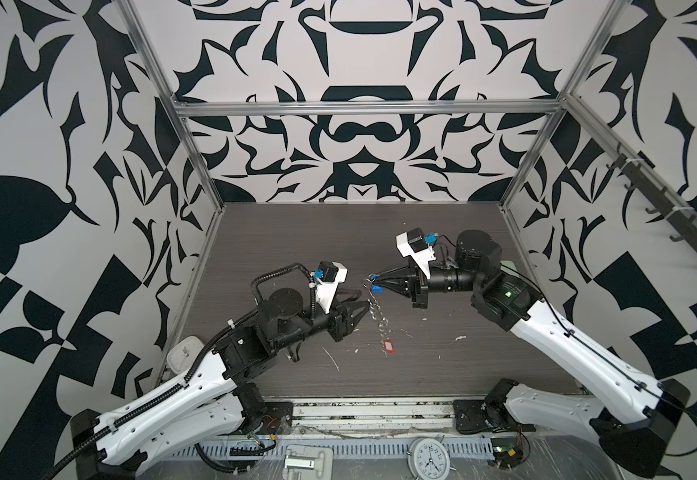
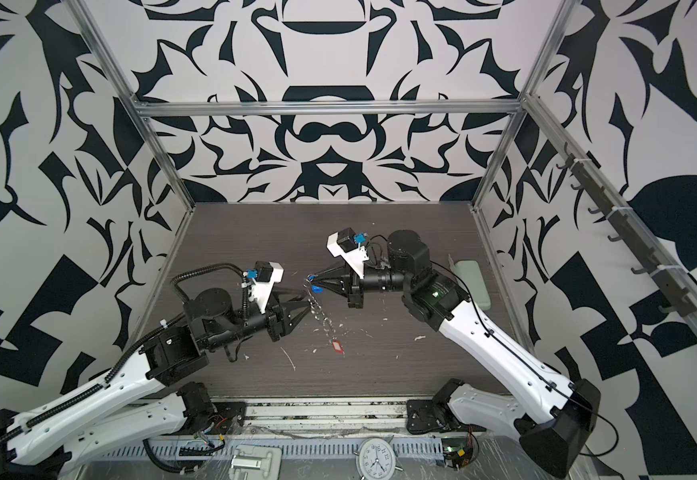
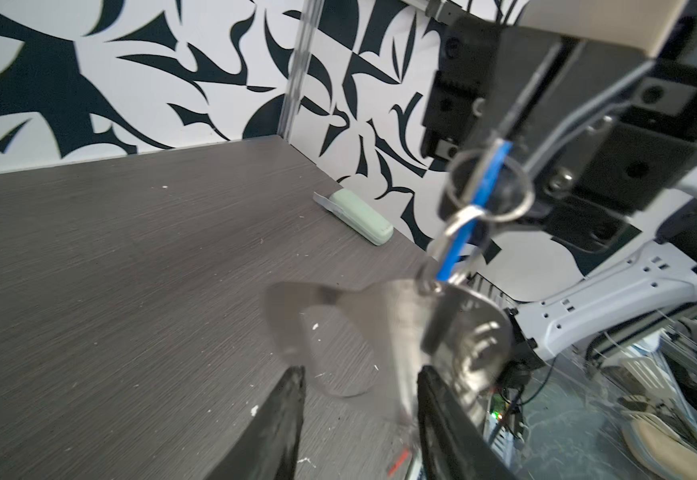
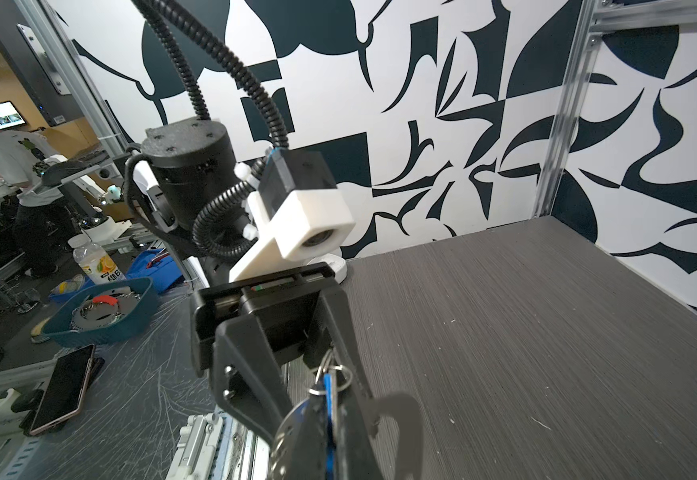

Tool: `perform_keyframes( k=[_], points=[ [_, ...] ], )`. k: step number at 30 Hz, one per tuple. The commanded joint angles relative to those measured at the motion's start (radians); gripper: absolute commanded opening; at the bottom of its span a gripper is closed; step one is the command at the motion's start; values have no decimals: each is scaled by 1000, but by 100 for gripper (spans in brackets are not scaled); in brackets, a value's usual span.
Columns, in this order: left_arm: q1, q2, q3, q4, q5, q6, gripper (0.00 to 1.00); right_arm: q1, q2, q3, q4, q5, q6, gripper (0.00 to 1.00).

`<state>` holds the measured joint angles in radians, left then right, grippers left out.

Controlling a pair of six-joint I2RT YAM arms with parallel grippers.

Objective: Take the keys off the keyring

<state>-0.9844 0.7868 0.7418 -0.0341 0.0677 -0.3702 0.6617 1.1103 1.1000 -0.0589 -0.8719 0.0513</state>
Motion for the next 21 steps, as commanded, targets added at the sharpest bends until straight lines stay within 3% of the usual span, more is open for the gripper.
perform_keyframes(
  k=[1,13,21],
  points=[
    [-3,6,-5,39,70,-9,48,-12,11,49,95,-69,29,0],
    [-3,-61,27,-118,27,2,51,-26,26,57,110,-160,44,0],
    [-3,-202,28,-180,-74,37,53,-27,38,57,111,-202,49,0]
  ],
)
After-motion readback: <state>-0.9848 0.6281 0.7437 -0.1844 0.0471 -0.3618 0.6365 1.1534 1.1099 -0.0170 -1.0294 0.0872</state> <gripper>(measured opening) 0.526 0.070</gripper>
